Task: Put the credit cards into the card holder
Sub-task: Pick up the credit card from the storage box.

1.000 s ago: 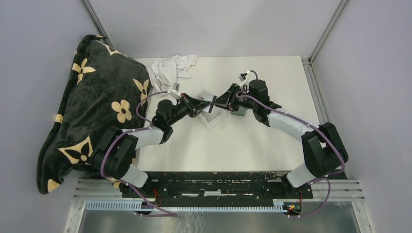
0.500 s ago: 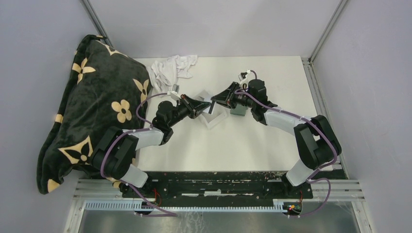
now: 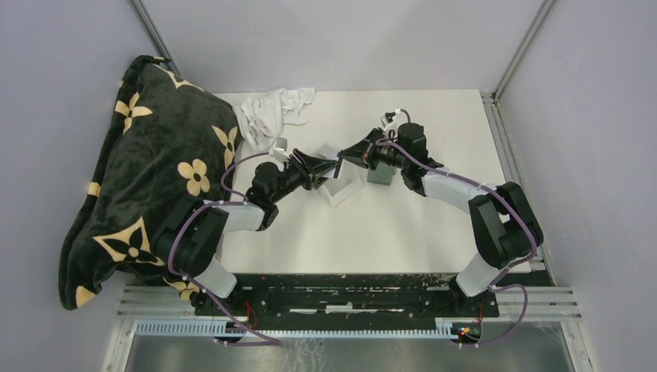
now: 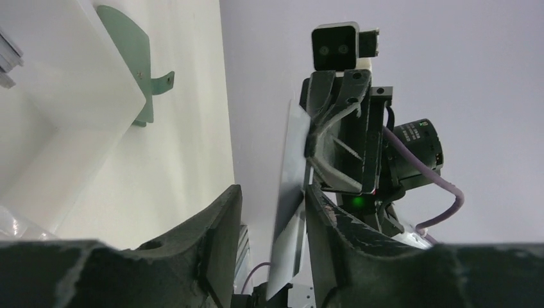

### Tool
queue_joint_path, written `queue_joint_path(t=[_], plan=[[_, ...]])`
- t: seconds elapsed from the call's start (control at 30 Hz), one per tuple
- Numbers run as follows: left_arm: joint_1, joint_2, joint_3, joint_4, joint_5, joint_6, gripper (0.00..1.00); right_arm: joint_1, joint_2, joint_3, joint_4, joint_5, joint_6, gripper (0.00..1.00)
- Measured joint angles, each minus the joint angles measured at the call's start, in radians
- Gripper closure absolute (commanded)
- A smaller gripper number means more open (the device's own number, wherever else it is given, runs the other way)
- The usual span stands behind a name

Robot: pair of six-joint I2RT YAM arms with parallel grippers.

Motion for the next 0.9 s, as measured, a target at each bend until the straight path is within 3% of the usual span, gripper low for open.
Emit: queue_joint_path(t=[0.2, 0.47, 0.63, 0.9], plan=[[0.018, -0.099, -0.009, -0.164, -0.041, 0.06, 0.46, -0.052, -0.002, 0.102, -0.163, -0.016, -0.081, 0.99], [0.03, -0.284, -0.009, -0.516, -0.152, 0.291, 0.48, -0.098, 0.003, 0.382, -0.688, 0.113, -0.42, 0.99], [0.03, -0.308, -0.009, -0.653, -0.201, 0.392, 0.54, -0.097, 0.056, 0.531, -0.949, 0.238, -0.597, 0.99], [0.03, -0.307, -0.009, -0.768, -0.235, 0.49, 0.57, -0.093, 0.234, 0.63, -1.188, 0.364, -0.726, 0.99]])
